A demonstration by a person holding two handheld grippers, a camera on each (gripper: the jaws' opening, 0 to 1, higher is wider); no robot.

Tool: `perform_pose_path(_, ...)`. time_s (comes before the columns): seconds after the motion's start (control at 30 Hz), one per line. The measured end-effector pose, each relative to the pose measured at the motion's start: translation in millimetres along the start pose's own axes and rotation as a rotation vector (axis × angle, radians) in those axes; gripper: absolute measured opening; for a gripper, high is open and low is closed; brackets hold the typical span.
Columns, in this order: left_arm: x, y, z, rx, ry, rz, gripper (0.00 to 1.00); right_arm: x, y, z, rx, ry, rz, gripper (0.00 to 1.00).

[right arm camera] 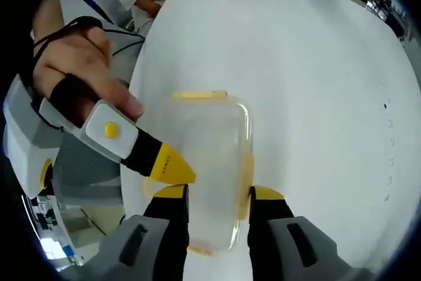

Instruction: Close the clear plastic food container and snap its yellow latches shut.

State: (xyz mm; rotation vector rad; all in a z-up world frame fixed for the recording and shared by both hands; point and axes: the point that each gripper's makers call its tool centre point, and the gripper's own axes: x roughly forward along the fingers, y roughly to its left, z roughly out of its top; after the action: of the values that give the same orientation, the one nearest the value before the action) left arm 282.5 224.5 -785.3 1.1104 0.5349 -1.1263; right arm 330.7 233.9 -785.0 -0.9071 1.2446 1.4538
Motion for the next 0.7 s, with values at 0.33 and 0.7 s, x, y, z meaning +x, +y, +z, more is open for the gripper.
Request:
perform_pose_path(0.33, 0.8, 1.0, 0.5, -0.029, -0.028, 0.001, 0.37, 2.8, 0.2, 2.0, 0.015, 0.0, 0.007, 0.3)
perform_pose_path(0.7, 1.8, 0.7, 0.9, -0.036, -0.034, 0.039, 0.38, 1.1, 2.2, -1.5, 0.011, 0.008, -0.015, 0.31)
